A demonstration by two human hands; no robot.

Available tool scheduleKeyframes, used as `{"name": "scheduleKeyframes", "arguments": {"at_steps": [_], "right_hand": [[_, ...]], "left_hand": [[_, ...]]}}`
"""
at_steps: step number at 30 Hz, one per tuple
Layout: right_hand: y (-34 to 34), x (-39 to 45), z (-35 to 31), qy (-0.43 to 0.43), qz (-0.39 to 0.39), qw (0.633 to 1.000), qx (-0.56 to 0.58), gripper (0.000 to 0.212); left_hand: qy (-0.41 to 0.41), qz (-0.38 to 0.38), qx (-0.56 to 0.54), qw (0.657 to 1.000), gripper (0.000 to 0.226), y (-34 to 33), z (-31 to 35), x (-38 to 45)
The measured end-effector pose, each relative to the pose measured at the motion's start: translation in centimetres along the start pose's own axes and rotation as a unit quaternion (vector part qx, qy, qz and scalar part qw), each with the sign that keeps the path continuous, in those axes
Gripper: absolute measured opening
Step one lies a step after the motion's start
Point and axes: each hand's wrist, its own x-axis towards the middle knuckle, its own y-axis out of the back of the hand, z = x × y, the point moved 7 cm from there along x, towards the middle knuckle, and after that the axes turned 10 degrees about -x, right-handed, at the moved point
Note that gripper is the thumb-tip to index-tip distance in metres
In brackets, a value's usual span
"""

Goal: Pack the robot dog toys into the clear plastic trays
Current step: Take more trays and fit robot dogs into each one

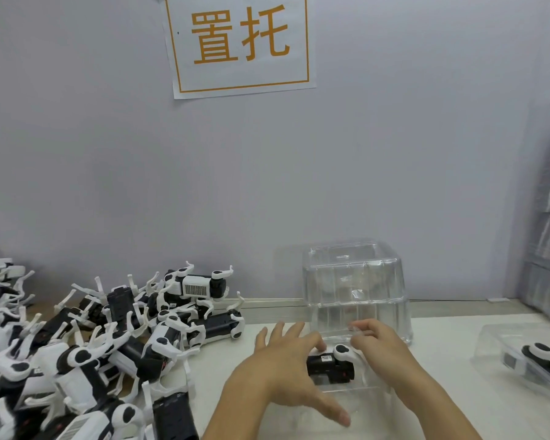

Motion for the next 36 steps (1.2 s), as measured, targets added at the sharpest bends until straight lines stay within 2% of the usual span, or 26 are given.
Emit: {"name": "scheduleKeyframes", "arguments": {"at_steps": [6,8,11,15,19,29,36], "right_hand": [[0.1,0.1,0.0,0.008,0.01,1.0,0.021,0.018],[0.2,0.2,0.0,0.001,0.015,0.998,0.057,0.012],[1.3,0.2,0.2,-0.032,0.058,0.986,0.155,0.015],[3.1,-0.1,1.3,-0.087,0.137,0.948,0.275,0.017],[3.2,-0.1,2.2,-0.108,0.144,0.931,0.316,0.015],[2.4,0.1,1.7,-0.089,0.119,0.939,0.309,0.017],[2.2,0.3,1.6,-0.078,0.111,0.948,0.29,0.019]], "left_hand": [[-0.024,0.05,-0.011,0.998,0.076,0.3,0.2,-0.3],[-0.039,0.064,-0.008,0.997,0.074,0.6,0.4,-0.5],[-0.079,0.112,0.037,0.99,0.076,2.1,1.4,-0.8],[-0.156,0.226,0.121,0.954,0.081,4.8,3.8,-1.6],[-0.189,0.311,0.147,0.92,0.085,5.7,5.0,-2.3],[-0.148,0.343,0.175,0.911,0.086,4.2,4.0,-1.6],[-0.154,0.349,0.13,0.915,0.077,4.3,3.6,-1.5]]}}
